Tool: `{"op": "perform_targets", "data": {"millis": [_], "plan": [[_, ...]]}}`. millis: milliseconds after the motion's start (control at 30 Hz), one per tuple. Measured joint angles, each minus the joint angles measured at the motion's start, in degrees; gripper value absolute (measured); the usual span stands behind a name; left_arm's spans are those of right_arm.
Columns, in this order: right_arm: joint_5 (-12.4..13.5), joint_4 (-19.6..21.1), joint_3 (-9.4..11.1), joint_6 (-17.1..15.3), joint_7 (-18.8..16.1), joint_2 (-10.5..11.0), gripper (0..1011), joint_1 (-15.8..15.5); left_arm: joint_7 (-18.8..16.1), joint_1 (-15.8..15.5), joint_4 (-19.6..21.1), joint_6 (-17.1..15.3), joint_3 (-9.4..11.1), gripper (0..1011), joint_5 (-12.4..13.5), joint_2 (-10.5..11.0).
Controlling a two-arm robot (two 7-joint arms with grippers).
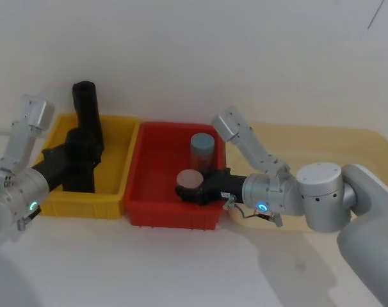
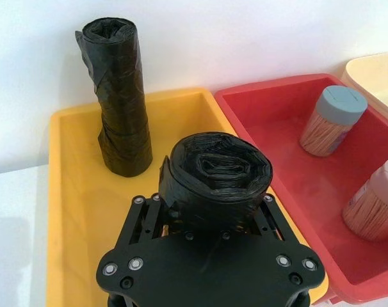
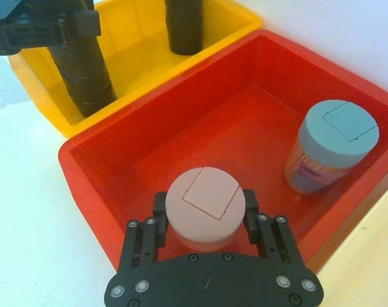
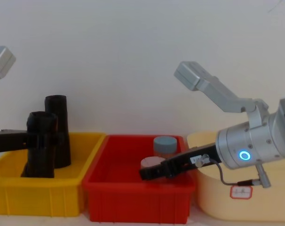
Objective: Pick up the garbage bag with the one hand and transfer it to the other hand.
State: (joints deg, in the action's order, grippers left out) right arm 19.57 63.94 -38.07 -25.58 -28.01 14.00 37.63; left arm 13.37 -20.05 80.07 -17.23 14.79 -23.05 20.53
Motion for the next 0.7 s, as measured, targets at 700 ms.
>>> {"op": "perform_targets", "data": {"millis": [700], "plan": [[-0.1, 0.8, 0.2, 0.1, 0.1, 0.3, 664, -0.2, 0.3, -0.2, 0.4, 0.0, -0.2, 456, 0.0, 0.0]]}}
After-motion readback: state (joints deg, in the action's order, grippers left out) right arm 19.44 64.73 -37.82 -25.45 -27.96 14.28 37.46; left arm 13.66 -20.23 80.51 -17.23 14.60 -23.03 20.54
